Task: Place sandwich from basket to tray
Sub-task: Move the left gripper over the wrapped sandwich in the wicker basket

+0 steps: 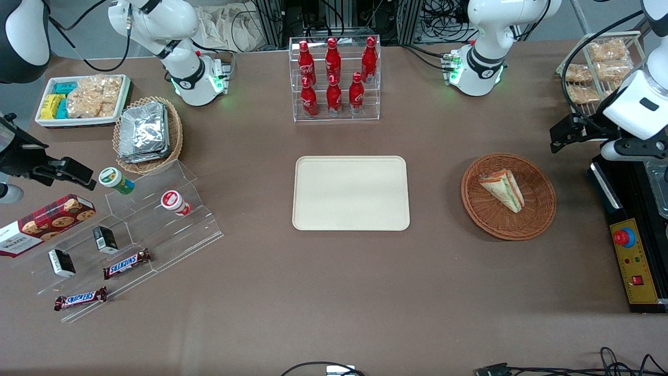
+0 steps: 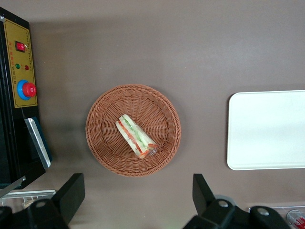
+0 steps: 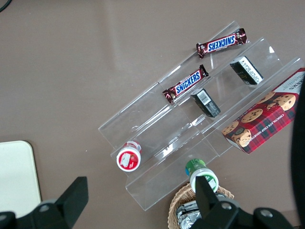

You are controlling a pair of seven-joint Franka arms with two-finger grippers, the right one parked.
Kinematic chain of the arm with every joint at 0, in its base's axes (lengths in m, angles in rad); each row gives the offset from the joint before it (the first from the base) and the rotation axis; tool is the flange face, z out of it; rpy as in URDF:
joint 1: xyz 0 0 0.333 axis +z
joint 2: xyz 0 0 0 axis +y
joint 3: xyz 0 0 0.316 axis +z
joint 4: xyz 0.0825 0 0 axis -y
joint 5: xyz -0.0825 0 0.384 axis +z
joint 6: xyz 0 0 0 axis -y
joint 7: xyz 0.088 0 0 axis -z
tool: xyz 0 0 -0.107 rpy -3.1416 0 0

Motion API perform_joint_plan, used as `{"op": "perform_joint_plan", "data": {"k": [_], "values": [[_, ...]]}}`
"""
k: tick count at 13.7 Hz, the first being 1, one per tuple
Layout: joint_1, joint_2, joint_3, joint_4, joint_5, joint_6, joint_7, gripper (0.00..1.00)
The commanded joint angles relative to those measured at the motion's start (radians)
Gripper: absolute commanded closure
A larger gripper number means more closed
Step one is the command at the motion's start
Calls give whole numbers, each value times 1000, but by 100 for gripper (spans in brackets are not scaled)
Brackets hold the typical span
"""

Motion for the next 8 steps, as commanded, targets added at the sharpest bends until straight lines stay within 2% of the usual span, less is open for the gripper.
{"op": "perform_joint_plan", "data": {"k": [1, 6, 8], "values": [[3, 10, -5, 33, 10, -48, -29, 0], [6, 16, -3, 18, 17, -43, -75, 0], [12, 4, 6, -54, 17, -4, -83, 0]]}}
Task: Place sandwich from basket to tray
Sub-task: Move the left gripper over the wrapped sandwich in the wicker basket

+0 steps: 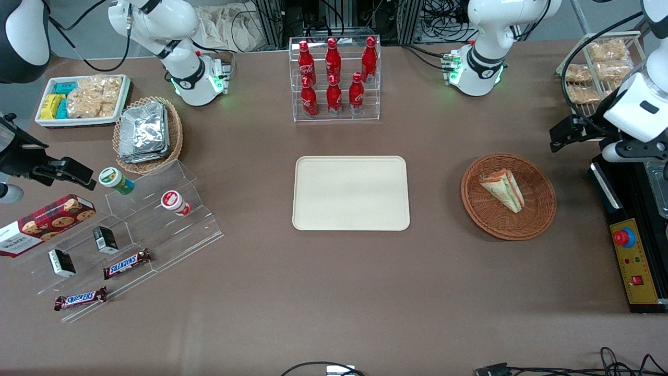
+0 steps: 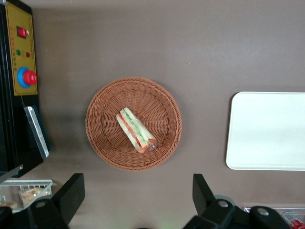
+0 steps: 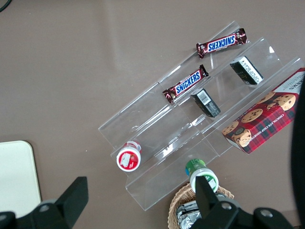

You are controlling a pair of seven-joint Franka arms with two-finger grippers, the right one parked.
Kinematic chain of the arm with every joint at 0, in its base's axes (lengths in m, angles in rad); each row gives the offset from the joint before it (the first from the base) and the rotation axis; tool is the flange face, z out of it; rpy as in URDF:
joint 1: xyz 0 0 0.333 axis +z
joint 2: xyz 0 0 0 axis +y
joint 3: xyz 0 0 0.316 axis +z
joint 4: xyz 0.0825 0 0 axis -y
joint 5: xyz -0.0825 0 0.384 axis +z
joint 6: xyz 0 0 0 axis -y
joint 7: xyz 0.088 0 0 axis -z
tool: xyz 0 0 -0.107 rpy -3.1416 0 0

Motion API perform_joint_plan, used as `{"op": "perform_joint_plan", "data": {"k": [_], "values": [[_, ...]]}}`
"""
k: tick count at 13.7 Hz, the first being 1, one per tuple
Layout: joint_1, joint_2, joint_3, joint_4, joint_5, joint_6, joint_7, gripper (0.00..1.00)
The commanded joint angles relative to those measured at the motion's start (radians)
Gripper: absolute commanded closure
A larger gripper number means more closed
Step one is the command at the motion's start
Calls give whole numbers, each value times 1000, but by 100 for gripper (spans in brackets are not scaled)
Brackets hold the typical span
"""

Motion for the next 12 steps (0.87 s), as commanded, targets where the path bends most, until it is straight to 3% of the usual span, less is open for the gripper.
{"op": "perform_joint_plan", "data": {"k": [1, 6, 12], "values": [[26, -7, 9, -82, 11, 43, -29, 0], [89, -82, 10, -342, 0, 245, -41, 0], [81, -116, 4, -587, -7, 457, -202, 0]]}}
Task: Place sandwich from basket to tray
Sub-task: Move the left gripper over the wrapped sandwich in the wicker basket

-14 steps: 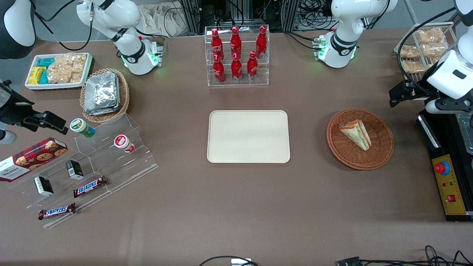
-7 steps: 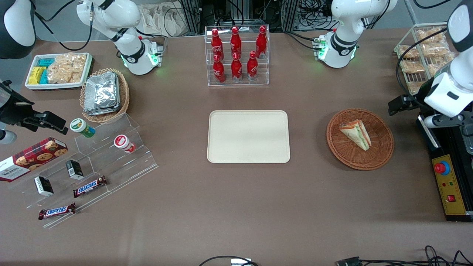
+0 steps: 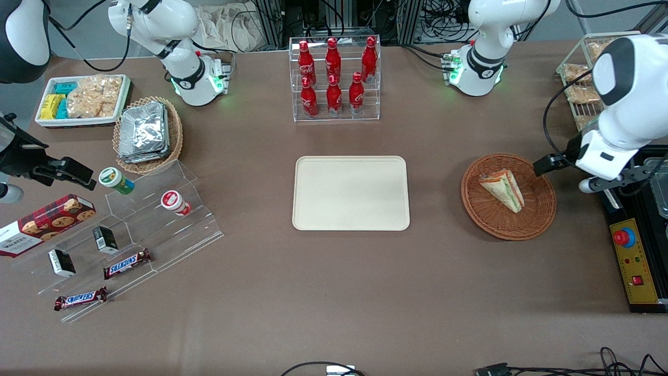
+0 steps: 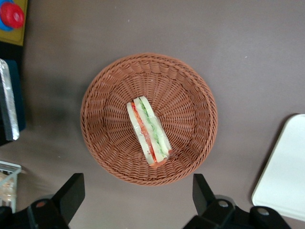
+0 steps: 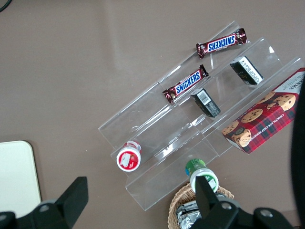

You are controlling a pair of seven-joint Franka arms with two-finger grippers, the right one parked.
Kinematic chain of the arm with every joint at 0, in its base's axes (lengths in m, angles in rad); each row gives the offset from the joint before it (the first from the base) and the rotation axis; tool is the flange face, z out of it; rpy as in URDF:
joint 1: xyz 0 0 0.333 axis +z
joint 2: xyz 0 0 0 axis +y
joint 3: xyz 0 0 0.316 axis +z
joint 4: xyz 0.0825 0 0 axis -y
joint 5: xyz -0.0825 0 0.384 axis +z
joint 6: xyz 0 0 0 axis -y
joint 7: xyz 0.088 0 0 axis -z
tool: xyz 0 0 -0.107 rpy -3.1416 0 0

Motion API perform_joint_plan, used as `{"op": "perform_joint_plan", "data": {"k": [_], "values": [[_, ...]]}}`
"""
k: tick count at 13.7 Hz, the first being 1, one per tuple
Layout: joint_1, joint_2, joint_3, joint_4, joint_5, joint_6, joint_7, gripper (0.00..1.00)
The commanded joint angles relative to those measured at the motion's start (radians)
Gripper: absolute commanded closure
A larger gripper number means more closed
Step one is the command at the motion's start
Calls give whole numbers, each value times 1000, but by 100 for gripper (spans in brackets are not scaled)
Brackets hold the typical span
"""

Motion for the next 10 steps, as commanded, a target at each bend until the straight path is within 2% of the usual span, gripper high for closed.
{"op": "perform_joint_plan", "data": {"k": [1, 10], "values": [[-3, -54, -3, -124, -6, 101, -47, 0], [1, -28, -3, -304, -33, 338, -97, 0]]}}
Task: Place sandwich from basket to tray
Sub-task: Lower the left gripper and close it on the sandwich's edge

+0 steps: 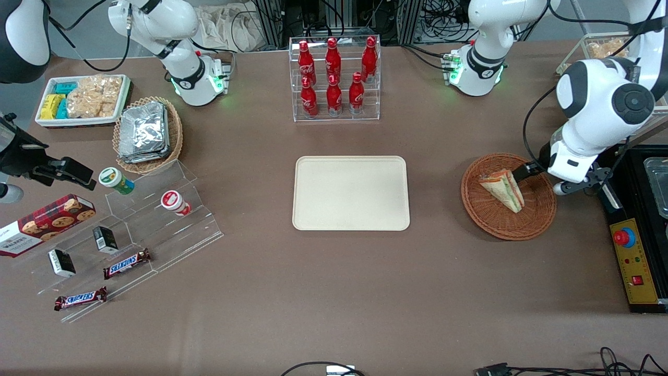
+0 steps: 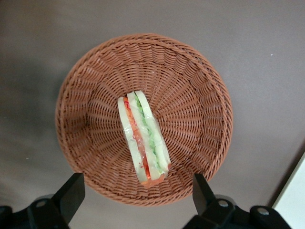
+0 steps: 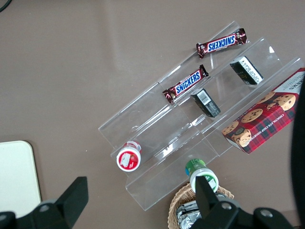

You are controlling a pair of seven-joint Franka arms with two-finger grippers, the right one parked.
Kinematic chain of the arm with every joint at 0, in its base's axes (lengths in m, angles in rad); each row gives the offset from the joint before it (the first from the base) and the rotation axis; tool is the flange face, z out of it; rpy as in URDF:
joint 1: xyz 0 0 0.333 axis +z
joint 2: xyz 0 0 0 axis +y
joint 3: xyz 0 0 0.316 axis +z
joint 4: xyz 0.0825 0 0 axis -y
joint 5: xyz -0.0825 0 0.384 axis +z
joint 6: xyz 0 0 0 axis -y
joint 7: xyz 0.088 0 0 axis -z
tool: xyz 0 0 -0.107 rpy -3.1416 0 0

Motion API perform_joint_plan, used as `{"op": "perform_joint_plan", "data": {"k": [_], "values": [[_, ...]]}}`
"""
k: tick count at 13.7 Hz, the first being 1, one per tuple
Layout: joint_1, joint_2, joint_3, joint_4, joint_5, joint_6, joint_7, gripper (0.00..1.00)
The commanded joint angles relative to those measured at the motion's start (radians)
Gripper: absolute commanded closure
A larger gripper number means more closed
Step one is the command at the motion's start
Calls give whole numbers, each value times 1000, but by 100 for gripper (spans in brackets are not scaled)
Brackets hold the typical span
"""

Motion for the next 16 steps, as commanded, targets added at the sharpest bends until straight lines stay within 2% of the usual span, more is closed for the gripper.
{"op": "perform_joint_plan", "data": {"k": [1, 5, 15, 16], "values": [[3, -12, -3, -71, -15, 79, -16, 0], [-2, 17, -3, -172, -15, 234, -51, 0], [0, 129, -3, -252, -15, 448, -76, 0], [0, 130, -1, -252, -15, 458, -76, 5]]}}
